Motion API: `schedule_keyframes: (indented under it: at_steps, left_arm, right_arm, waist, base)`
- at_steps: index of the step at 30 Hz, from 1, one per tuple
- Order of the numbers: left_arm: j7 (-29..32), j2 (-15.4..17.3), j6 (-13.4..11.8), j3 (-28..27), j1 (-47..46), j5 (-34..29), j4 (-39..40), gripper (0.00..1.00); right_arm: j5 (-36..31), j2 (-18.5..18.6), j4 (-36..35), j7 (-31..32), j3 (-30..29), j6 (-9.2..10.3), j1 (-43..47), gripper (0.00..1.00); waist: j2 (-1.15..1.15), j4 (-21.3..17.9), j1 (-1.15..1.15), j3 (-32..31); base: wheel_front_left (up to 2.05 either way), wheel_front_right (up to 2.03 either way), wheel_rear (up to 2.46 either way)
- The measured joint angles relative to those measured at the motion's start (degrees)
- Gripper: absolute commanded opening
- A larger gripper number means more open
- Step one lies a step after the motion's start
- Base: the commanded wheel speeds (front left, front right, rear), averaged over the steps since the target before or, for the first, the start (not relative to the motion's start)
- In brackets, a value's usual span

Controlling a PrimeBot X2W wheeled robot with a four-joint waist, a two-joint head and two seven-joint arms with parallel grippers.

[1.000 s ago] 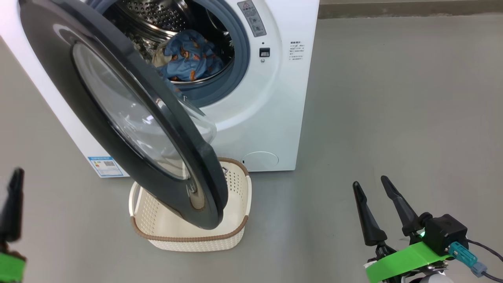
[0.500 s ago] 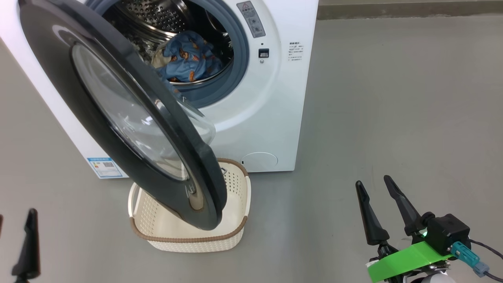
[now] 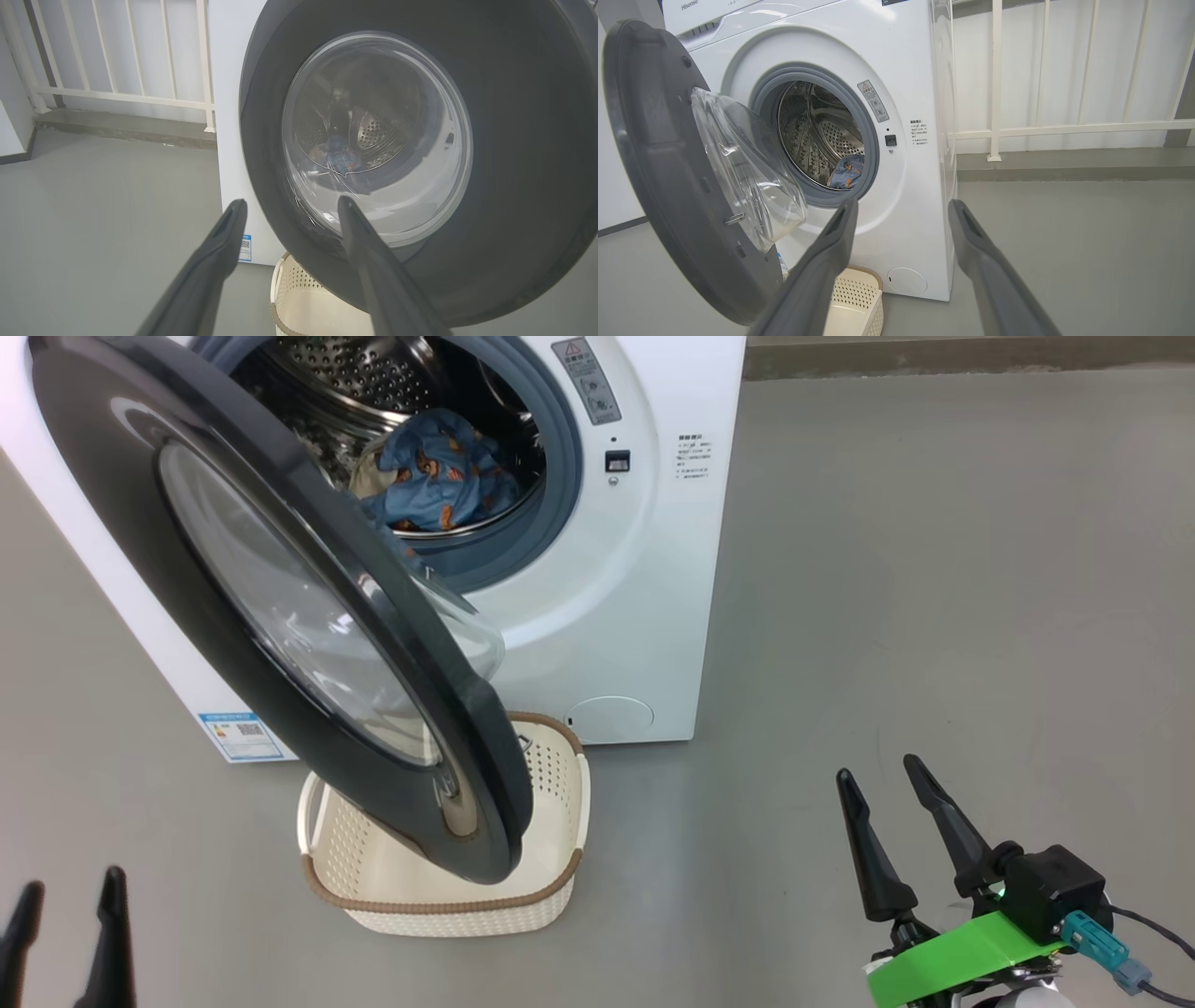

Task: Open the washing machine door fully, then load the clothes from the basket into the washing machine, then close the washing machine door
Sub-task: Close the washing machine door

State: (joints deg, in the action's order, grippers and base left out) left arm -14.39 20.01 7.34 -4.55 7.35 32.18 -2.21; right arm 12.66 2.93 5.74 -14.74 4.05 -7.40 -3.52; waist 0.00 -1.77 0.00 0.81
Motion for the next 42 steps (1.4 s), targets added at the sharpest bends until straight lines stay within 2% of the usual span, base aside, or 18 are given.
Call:
schedule_keyframes:
  at_steps: [4,30,31,32,33,35,42]
  left_arm:
    - [0.00,-1.00,0.00,-0.01,0.76,-0.77,0.42,1.00]
    - [-0.01,-2.04,0.00,-0.41,0.88,-1.63,0.68,1.00]
    - [-0.01,-2.11,0.00,-0.44,0.88,-1.62,0.66,1.00]
    - [-0.01,-2.16,0.00,-0.51,0.88,-1.59,0.64,1.00]
    - [-0.01,-2.24,0.00,-0.64,0.88,-1.53,0.62,1.00]
    - [-0.01,-2.24,0.00,-0.67,0.88,-1.12,0.52,1.00]
    - [-0.01,-2.13,0.00,-0.36,0.83,-0.05,0.15,1.00]
  right_arm:
    - [-0.01,0.01,0.22,0.00,0.24,0.00,0.00,1.00]
    - [-0.58,0.01,0.54,0.00,0.74,0.00,-0.01,0.99]
    - [-0.58,0.01,0.52,0.01,0.76,0.00,-0.02,0.83]
    - [-0.57,0.01,0.49,0.00,0.87,0.00,-0.04,0.62]
    - [-0.57,0.01,0.49,0.00,1.14,0.00,-0.18,0.36]
    - [-0.58,0.05,0.52,0.01,1.80,0.00,-1.12,0.02]
    - [-1.46,0.16,1.12,0.01,6.33,0.00,-8.25,0.00]
  waist:
    - [0.00,-0.02,0.00,-0.21]
    - [0.00,0.78,0.00,-0.10]
    - [0.00,0.91,0.00,-0.04]
    - [0.00,1.06,0.00,0.03]
    - [0.00,1.24,0.00,0.09]
    - [0.00,1.68,0.00,0.27]
    - [0.00,3.79,0.00,0.82]
  base:
    - [0.00,0.00,0.00]
    - [0.00,0.00,0.00]
    - [0.00,0.00,0.00]
    - [0.00,0.00,0.00]
    - [0.00,0.00,0.00]
    - [0.00,0.00,0.00]
    - [0.00,0.00,0.00]
